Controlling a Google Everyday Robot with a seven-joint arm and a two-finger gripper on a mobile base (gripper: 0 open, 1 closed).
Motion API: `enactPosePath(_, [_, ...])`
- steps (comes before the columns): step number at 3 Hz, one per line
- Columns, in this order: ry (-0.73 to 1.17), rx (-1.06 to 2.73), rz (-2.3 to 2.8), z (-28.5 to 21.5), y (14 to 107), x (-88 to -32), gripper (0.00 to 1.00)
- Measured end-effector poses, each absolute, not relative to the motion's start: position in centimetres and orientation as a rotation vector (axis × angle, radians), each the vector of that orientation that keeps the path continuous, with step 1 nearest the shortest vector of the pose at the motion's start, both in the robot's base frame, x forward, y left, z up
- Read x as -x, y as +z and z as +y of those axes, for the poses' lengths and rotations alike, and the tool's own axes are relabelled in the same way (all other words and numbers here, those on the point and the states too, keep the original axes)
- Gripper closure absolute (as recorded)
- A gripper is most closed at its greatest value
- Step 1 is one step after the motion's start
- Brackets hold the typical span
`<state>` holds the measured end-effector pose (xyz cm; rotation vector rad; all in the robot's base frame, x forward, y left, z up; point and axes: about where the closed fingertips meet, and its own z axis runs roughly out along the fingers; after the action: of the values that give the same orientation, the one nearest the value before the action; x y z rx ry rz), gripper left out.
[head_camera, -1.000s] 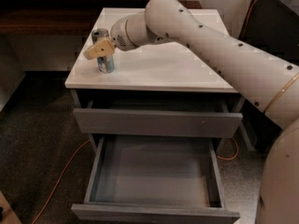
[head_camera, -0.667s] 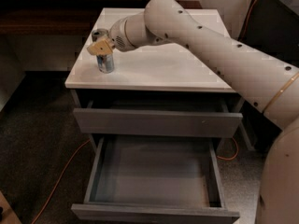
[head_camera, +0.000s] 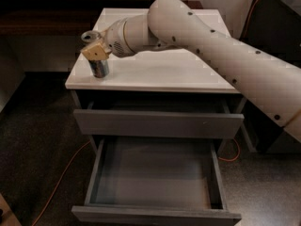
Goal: Place redbull can into middle drawer
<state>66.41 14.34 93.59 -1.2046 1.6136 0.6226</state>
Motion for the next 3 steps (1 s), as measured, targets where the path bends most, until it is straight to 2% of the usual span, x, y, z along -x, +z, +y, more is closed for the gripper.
enactPosePath(1, [0.639,1.24,1.562,14.4,94.7,-62.2,1.0])
enactPosePath(3, [0.673,1.262,1.544,13.3,94.3,-54.0,1.0])
